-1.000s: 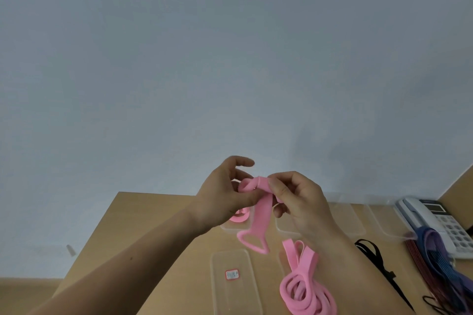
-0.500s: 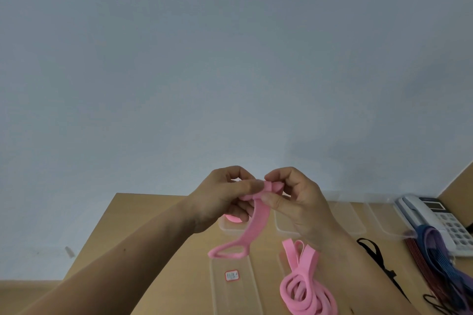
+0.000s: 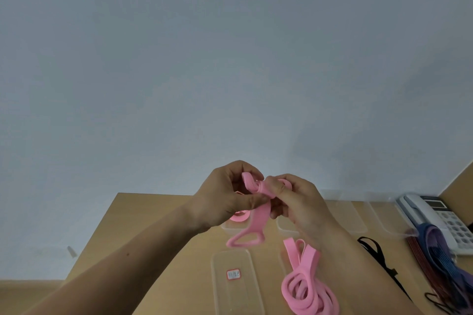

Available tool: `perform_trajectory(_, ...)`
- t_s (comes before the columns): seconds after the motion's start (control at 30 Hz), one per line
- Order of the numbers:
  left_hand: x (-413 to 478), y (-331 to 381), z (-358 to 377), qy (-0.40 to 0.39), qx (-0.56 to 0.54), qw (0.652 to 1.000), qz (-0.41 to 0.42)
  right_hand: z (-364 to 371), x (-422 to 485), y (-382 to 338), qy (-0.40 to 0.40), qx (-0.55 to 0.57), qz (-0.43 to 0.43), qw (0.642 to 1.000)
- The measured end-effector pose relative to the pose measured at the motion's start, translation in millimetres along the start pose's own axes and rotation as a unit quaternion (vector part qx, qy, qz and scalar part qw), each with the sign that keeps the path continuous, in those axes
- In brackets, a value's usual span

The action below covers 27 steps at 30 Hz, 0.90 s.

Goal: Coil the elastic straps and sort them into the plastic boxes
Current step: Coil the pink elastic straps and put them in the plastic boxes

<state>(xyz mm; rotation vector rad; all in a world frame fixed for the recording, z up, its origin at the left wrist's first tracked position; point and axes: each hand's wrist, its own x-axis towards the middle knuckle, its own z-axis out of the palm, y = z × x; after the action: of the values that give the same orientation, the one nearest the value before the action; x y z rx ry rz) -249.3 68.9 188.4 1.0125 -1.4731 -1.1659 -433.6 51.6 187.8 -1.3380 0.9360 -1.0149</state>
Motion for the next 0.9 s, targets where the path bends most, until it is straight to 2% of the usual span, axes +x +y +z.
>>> perform_trajectory(0.13,-1,-1,0,-0.021,-0.018,0.999,-0.047,-2,-3,-4,0.022,-0.056,-0.036,0.997)
perform_trajectory(0.23,-1,1,-2,-0.063,0.021,0.995,-0.079,0,-5,-5,0.034,-0.041,-0.062,0.997)
perform_trajectory(0.43,-5,9,-5,-0.094,0.018,0.99,-0.106,-1,-6,1,0.018,-0.075,-0.09,0.993)
perform_trajectory(0.6,-4,9,-1,-0.057,-0.052,0.99,-0.117,-1,-9,3,-0.001,-0.071,-0.093,0.993)
perform_trajectory(0.9,-2,2,-1,-0.007,-0.025,0.998,-0.051,-3,-9,2,-0.003,-0.016,-0.018,1.0)
